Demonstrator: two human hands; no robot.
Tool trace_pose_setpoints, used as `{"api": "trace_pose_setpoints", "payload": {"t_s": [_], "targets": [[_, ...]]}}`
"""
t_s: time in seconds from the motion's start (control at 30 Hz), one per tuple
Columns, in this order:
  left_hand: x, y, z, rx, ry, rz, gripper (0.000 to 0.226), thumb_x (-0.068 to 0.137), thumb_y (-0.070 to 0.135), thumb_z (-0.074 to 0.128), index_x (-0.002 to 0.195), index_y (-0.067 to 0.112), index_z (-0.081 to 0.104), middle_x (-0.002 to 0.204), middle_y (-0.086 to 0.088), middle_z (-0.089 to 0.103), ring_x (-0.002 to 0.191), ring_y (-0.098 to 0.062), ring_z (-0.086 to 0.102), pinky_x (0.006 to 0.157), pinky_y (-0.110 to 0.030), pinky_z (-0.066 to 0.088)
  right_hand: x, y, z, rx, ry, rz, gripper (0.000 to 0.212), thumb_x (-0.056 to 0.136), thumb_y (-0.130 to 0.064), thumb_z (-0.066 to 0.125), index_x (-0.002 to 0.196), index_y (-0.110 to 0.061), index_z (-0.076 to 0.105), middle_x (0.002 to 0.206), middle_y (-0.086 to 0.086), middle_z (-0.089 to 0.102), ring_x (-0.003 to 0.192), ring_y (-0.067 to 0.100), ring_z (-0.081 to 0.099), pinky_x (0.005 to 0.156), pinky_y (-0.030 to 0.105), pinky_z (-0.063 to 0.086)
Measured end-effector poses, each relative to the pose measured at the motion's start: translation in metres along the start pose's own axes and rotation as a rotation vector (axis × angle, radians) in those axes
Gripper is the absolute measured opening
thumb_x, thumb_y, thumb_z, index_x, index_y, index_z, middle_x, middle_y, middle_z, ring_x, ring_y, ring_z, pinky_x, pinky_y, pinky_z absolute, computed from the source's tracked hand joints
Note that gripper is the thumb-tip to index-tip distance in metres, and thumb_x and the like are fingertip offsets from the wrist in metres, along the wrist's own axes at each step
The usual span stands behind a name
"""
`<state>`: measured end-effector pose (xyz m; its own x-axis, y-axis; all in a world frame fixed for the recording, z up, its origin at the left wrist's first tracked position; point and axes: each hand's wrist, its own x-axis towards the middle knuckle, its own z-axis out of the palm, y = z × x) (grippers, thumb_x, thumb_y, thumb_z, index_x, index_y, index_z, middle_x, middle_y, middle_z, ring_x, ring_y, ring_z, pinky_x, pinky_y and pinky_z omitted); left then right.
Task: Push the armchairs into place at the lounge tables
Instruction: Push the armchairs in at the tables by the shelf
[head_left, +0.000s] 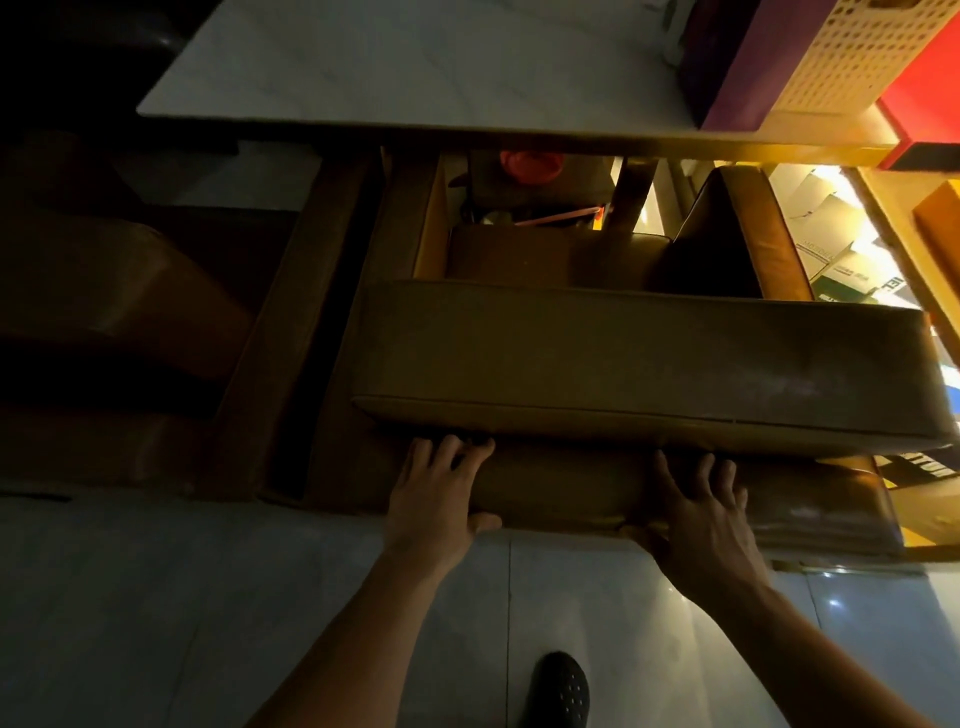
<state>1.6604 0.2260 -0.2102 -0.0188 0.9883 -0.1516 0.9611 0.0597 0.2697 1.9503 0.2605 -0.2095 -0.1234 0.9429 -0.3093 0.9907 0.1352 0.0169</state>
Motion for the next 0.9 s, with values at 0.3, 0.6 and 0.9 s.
{"api": "trace_pose_setpoints", "payload": {"t_s": [0.3,0.6,0.9], "targets": [[0.008,0.005,-0.004,-0.006,-0.054,-0.031,0.082,0.078,0.056,0.070,0.146,0.043,0.025,0.137,0.011,0.032,0.128,-0.022,0.028,0.099,-0.040,0.044,0.009,-0.004,-0.016,-0.045,-0.058,0.014,0.105,0.079,-0.078,0.050,0.157,-0.024,0.004,0.157,0.031,0.013,0.142,0.053,0.011,0.115,0.060,0.027],[0.011,0.009,-0.002,0.022,-0.092,-0.079,0.084,0.077,0.053,0.073,0.147,0.042,0.028,0.140,0.009,0.035,0.130,-0.026,0.028,0.102,-0.044,0.042,0.008,-0.002,-0.025,-0.068,-0.068,0.008,0.105,0.077,-0.082,0.048,0.156,-0.027,0.005,0.157,0.028,0.019,0.141,0.050,0.020,0.113,0.055,0.032],[0.001,0.037,-0.029,0.017,-0.298,-0.178,0.094,0.084,0.055,0.066,0.153,0.039,0.005,0.161,0.008,0.006,0.147,-0.023,0.009,0.108,-0.049,0.037,-0.002,0.007,-0.045,0.078,-0.246,-0.020,0.107,0.078,-0.072,0.060,0.155,-0.032,-0.003,0.162,0.023,-0.001,0.147,0.048,0.001,0.117,0.055,0.026]]}}
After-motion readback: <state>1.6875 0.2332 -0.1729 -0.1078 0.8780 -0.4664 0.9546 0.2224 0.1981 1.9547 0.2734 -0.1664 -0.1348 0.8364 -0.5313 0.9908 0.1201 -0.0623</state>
